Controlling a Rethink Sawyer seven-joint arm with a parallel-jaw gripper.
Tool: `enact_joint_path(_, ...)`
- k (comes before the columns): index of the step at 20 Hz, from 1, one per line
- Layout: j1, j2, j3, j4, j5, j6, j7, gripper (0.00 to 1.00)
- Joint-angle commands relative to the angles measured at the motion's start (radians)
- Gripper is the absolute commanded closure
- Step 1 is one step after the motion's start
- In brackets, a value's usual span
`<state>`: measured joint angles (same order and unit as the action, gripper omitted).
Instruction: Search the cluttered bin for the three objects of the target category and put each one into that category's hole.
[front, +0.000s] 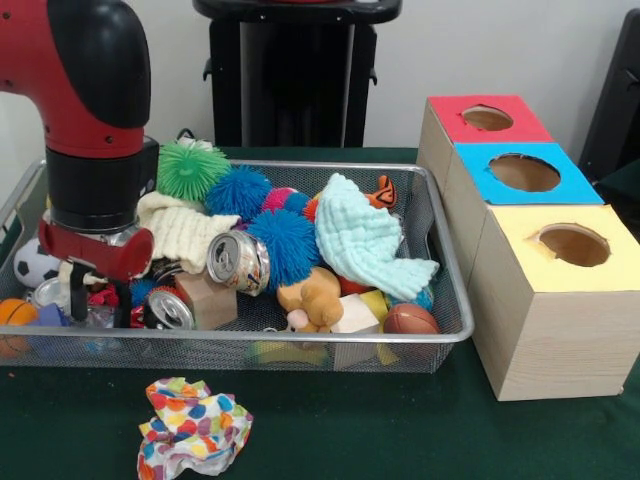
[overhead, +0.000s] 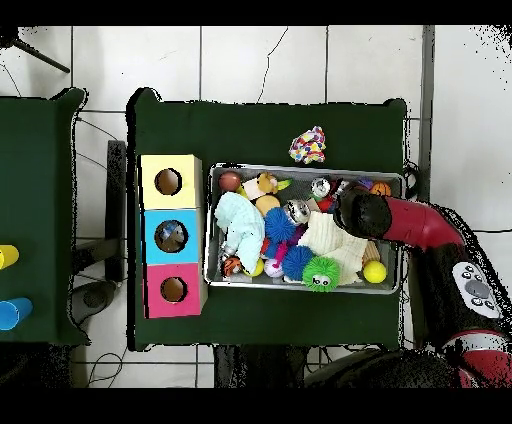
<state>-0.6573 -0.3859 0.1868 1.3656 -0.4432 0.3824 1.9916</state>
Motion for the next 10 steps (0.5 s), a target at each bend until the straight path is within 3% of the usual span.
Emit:
enact_joint_path(1, 0.079, 0.121, -0.079, -0.002, -0.07, 0.08, 0.021, 0.0)
enact_joint_path(6, 0.119, 0.155, -0.124, -0.055, -0.03, 0.239, -0.015, 0.0)
enact_joint_path(10, 0.139, 0.173, -0.144, -0.088, -0.017, 0.3, -0.029, 0.0)
